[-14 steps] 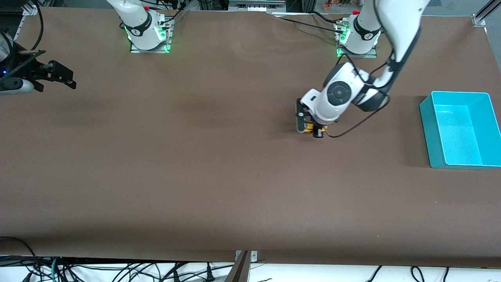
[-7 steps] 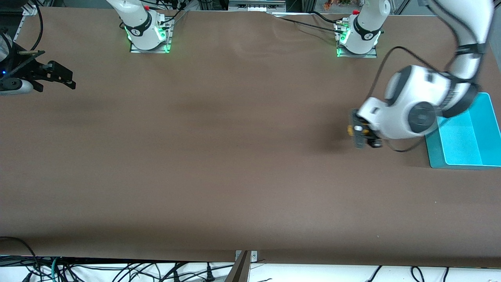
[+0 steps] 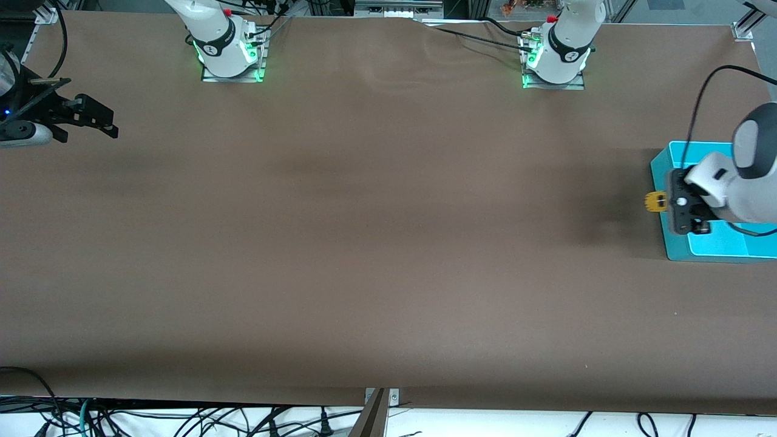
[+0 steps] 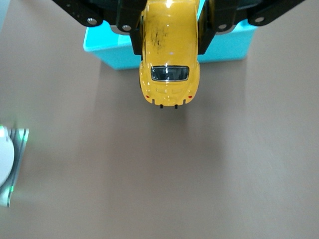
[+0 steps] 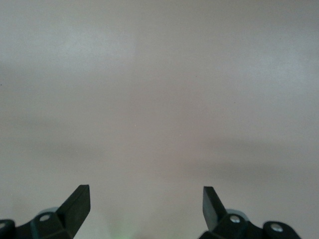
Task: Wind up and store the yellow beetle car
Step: 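Lower the held car into the cyan tray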
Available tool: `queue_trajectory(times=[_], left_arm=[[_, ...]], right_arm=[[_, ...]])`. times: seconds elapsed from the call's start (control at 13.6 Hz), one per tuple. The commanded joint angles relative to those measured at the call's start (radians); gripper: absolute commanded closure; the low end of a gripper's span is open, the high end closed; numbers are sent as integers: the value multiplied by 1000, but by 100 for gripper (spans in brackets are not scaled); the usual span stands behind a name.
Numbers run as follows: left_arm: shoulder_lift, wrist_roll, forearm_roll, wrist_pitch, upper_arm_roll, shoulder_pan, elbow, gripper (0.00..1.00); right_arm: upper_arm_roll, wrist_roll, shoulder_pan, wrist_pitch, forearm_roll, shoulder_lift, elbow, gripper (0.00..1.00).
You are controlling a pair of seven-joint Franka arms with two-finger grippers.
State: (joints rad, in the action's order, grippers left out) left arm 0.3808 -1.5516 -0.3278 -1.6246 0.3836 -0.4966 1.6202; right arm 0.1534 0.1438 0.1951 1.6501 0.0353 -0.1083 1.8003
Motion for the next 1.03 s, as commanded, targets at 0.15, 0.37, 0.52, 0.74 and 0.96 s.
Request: queue_trajectory(times=[0.15, 0.37, 0.52, 0.74, 0.96], left_arm=[[116, -174, -160, -136, 17, -189, -13, 95], [144, -203, -198, -198, 15, -243, 10, 99], [162, -203, -212, -295, 17, -287, 67, 99], [168, -205, -229, -423, 17, -335, 142, 99], [184, -205, -247, -535, 17, -365, 202, 99]], right_arm=[[1, -6, 3, -27, 6, 12, -30, 0], [0, -6, 3, -27, 6, 13, -30, 0], [0, -6, 3, -27, 6, 13, -32, 0], [0, -6, 3, -27, 6, 13, -30, 0], [0, -6, 4, -26, 6, 15, -30, 0]])
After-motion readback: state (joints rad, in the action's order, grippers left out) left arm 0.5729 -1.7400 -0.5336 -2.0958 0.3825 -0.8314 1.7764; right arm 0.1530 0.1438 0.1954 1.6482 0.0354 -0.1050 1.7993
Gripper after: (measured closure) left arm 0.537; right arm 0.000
